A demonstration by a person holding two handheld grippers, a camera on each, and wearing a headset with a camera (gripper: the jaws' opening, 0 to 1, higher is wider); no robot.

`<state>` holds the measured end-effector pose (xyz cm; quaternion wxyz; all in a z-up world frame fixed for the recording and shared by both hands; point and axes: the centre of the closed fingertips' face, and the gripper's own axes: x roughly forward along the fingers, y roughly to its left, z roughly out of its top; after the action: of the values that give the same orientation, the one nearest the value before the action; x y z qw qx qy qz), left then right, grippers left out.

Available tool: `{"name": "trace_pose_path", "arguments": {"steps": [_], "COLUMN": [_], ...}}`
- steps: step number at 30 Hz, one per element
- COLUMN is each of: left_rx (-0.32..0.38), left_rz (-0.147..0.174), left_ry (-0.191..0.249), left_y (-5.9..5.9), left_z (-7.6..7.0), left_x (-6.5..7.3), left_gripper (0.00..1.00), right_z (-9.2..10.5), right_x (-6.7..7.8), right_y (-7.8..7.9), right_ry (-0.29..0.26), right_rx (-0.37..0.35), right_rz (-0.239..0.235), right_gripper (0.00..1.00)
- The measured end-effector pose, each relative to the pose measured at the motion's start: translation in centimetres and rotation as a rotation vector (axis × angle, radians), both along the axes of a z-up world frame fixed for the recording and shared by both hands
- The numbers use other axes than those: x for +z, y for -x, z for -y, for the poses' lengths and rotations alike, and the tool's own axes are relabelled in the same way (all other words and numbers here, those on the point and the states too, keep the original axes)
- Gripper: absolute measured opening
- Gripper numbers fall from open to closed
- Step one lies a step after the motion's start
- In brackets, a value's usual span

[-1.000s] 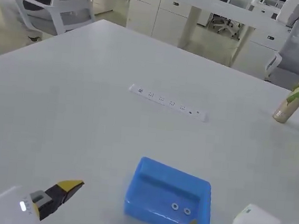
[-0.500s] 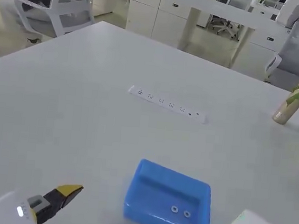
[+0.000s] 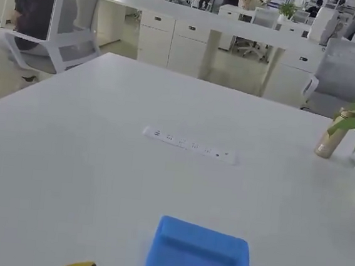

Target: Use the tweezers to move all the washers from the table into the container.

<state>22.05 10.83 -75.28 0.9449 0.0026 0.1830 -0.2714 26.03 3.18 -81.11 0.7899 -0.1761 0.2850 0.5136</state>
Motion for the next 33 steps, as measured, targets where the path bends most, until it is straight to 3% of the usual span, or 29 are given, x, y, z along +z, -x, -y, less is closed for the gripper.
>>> {"name": "trace_pose_path", "arguments": {"steps": [7, 14, 20, 25, 33], "left_rx": [0.001, 0.02, 0.017, 0.013, 0.011], "left_rz": [-0.01, -0.006, -0.014, -0.013, -0.011], "left_ry": [-0.012, -0.009, -0.015, -0.014, -0.014], "left_y": [0.1, -0.04, -0.09, -0.09, -0.12], "left_z": [0.02, -0.32, -0.32, -0.29, -0.31], "left_x": [-0.24, -0.19, -0.36, -0.32, -0.3], "left_gripper": [0.87, 0.87, 0.87, 0.87, 0.86], "right_z": [0.61, 0.24, 0.29, 0.24, 0.65], "right_x": [0.07, 0.11, 0.05, -0.01, -0.06], "right_y": [-0.35, 0.13, -0.59, -0.21, -0.24], "right_ry": [0.001, -0.021, -0.028, -0.014, 0.009], "right_rx": [-0.004, 0.015, 0.002, 0.022, 0.004], "right_rz": [0.021, 0.003, -0.017, 0.003, -0.011], "right_gripper": [0.03, 0.03, 0.03, 0.03, 0.02]}}
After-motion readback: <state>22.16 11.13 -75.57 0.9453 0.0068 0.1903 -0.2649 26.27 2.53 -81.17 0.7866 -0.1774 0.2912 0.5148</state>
